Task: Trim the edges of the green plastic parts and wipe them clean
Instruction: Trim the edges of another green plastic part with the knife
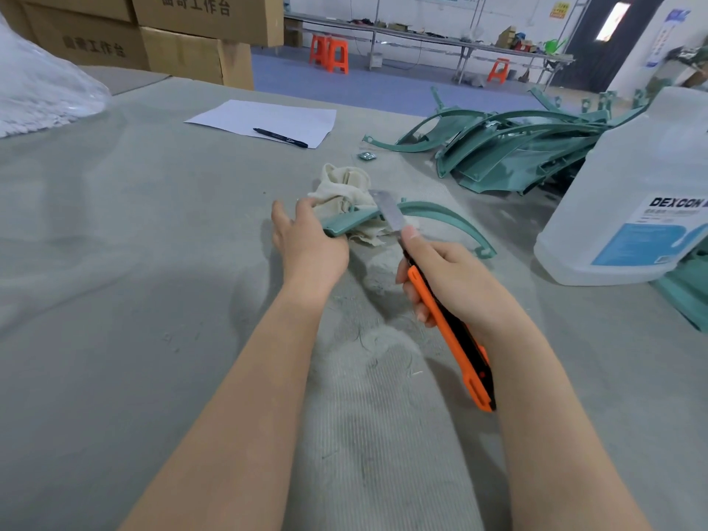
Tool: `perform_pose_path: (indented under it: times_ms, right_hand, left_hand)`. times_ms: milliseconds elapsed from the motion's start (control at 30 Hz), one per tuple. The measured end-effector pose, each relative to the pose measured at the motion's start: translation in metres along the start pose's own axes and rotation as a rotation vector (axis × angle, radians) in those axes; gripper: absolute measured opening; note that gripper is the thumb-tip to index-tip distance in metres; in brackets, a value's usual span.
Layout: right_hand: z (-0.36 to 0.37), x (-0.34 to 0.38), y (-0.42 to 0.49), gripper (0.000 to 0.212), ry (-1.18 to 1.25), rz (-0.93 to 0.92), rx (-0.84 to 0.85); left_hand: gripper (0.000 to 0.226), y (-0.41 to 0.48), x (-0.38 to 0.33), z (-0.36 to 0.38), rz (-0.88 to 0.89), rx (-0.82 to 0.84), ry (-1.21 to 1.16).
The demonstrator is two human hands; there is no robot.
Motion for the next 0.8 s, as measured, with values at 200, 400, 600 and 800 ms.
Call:
perform_pose_path:
  times_ms: [200,400,600,800]
  right_hand:
    - [-0.01,-0.002,0.0,0.06,-0.015,0.025,-0.112]
    - [-0.009,0.001,0.002,0.057,-0.189,-0.07,-0.082]
    - [-0.019,-0.005,0.003,0.077,-0.164,0.005,-0.232]
    - [-0.017,-0.004,0.003,0.059,-0.269,-0.028,-0.184]
  left_hand:
    - [0.054,-0.002,0.002,0.0,-0.048,0.024,-0.001]
    - [0.08,0.002,0.015,0.005,-0.201,0.12,-0.103]
    - [0.063,0.004,0.018,0.003,-0.245,0.055,-0.354]
    - [0.04,0.002,0.01,0.003,-0.411,0.09,-1.113]
Point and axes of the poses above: each hand's wrist, its own y-axis towards the middle knuckle, its own z-axis out of the palm, x = y × z, the point moved 6 cm from there along y, towards the middle knuckle, and after that the axes turned 14 degrees about y, right-handed, at the moved point
